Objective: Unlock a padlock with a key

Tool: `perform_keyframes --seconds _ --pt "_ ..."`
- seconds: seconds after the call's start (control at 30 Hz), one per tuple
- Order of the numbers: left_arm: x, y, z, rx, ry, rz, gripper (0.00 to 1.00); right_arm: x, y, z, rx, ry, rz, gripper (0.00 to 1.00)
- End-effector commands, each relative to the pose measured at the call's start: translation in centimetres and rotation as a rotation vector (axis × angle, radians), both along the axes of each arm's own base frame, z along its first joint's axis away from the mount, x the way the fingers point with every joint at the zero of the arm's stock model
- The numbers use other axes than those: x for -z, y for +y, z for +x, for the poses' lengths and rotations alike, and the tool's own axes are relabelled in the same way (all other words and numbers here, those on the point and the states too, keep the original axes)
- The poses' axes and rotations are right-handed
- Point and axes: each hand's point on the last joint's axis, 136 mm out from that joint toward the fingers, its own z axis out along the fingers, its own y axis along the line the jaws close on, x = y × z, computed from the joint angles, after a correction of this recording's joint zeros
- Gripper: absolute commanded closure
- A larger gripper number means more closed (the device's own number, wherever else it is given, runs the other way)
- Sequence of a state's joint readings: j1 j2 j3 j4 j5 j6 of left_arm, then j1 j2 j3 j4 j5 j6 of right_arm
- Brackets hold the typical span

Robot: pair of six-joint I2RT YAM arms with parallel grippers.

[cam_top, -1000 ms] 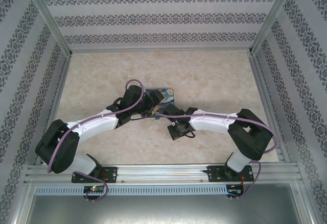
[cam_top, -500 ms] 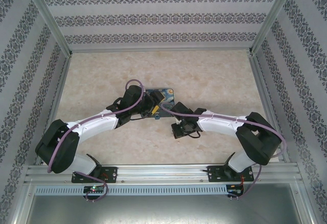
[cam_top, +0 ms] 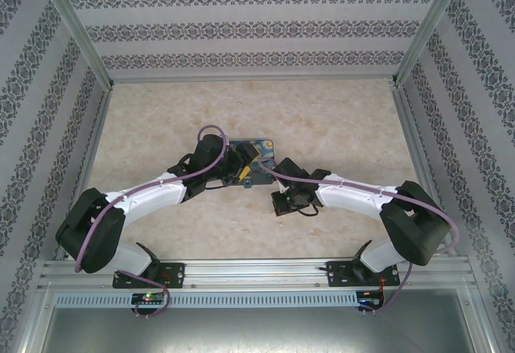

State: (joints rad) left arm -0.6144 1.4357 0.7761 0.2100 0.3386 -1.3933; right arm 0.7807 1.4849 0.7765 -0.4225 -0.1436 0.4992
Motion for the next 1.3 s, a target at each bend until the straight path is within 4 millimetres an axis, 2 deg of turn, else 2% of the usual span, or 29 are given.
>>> perform_keyframes --seconds 0.0,0.23,0.5,0.67,0.73,1.03,1.27 --pt "0.0 -0.3 0.0 -0.004 -0.007 -0.013 0.32 0.3 -0.6 -0.4 0.018 0.025 -0.008 1.0" --pt "-0.1 -0.3 -0.1 -0.004 -0.008 -0.014 0.32 2.2 -0.6 -0.9 0.015 0.066 -0.037 1.0" --pt "0.0 -0.3 0.0 -0.002 -0.003 -0.013 0.32 1.5 -0.4 -1.0 0.013 0.057 -0.031 1.0" --pt "-0.2 -0.4 0.1 -0.001 -0.007 -0.016 0.32 0.8 -0.4 -0.6 0.028 0.038 -0.027 0.62" --pt "-0.1 -0.4 0.1 -0.001 -0.005 -0.014 0.32 0.5 -0.4 -0.4 0.036 0.03 -0.027 0.55" --pt "-0.1 -0.4 0.1 -0.001 -0.006 -0.014 0.32 0.2 -0.3 0.6 0.101 0.014 -0.067 0.44" --pt "0.0 -0.3 0.0 -0.004 -0.004 -0.014 0.32 1.3 -0.6 0.7 0.159 0.03 -0.134 0.43"
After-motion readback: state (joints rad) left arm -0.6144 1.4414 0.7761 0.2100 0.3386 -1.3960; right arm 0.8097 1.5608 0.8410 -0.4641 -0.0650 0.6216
